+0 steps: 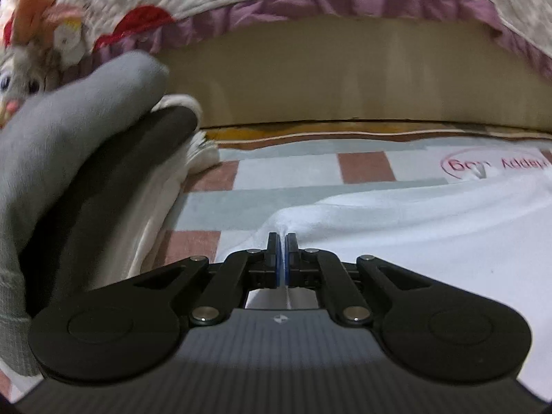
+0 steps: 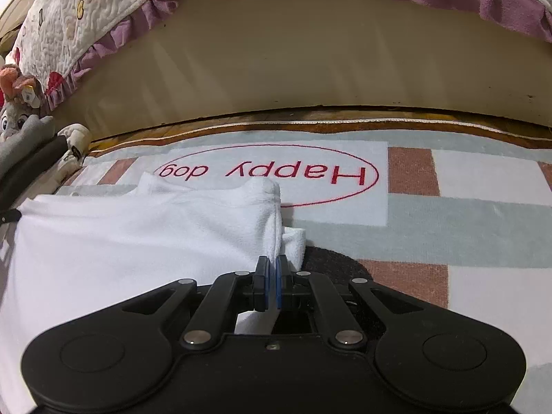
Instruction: Fold clothes
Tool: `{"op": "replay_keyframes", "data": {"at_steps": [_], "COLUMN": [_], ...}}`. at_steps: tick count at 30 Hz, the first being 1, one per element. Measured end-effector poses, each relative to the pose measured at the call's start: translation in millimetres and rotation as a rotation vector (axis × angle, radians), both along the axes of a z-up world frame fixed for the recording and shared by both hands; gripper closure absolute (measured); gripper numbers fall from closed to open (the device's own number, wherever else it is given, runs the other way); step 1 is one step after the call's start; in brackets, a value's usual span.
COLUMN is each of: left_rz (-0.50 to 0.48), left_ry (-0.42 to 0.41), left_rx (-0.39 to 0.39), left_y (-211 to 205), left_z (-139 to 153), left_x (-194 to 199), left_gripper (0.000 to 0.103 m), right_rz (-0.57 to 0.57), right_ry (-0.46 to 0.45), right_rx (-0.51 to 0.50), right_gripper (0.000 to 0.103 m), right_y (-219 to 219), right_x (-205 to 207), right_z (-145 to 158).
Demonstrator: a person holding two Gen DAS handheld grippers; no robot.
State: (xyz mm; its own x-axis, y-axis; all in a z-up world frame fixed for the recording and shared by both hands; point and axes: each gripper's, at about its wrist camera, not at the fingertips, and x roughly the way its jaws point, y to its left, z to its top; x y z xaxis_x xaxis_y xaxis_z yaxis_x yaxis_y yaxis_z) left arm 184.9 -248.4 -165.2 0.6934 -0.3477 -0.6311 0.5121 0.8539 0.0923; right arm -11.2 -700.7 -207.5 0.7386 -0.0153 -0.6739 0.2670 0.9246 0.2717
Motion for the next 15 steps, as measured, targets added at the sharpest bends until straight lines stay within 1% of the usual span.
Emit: {"op": "replay_keyframes", "data": {"at_steps": [2, 4, 5, 6, 7, 8, 9, 10, 11, 13, 14, 15], "left_rz": [0.017, 0.067, 0.101, 0.129, 0.134, 0.141, 0.169, 0.191, 0.186, 0.172, 0.151, 0.138], "left_ry": [0.015, 0.021, 0.027, 0.040, 0.086, 0.128, 0.148, 0.168, 0.183, 0.214, 0.228, 0.231], "left_rx": [0.004, 0.037, 0.048, 0.043, -0.043, -0.123, -0.172, -0.211, -0.198, -0.171, -0.145, -0.110], "left_y": [-2.6, -4.3, -2.7, 0.6, 12.5, 24.7, 38.0, 50.2, 56.1, 67.0, 67.8, 67.2], "left_z": [-10.5, -17.7, -18.7, -18.6, -13.1, -7.8, -3.2, 0.5, -0.5, -2.9, -7.1, -12.3], "left_x": [8.5, 13.4, 14.7, 15.3, 11.9, 7.7, -0.3, -8.3, -16.3, -31.4, -34.3, -36.6], "left_gripper": [0.101, 0.102, 0.100, 0.096, 0.092, 0.078, 0.061, 0.054, 0.052, 0.050, 0.049, 0.048], "right_rz": [0.002, 0.002, -0.001, -0.003, -0.006, -0.011, -0.017, -0.026, -0.035, -0.052, -0.058, -0.063], "right_ry": [0.003, 0.003, 0.002, 0.000, -0.001, -0.002, -0.003, 0.000, 0.004, 0.010, 0.012, 0.013], "right_rx": [-0.004, -0.007, -0.004, -0.002, 0.003, 0.014, 0.025, 0.040, 0.053, 0.080, 0.097, 0.123], "right_gripper": [0.100, 0.100, 0.100, 0.100, 0.100, 0.099, 0.099, 0.099, 0.098, 0.094, 0.091, 0.081], "right_y": [0.6, 0.7, 0.4, 0.1, -0.4, -1.5, -2.6, -3.6, -4.5, -4.9, -5.0, -5.4], "right_x": [0.4, 0.6, 0.3, 0.1, -0.2, -0.6, -0.8, -0.6, -0.1, -0.1, -0.7, -2.1], "right_z": [-0.2, -0.2, -0.4, -0.6, -0.8, -1.0, -1.1, -0.9, -0.5, 0.0, 0.3, 0.6]}}
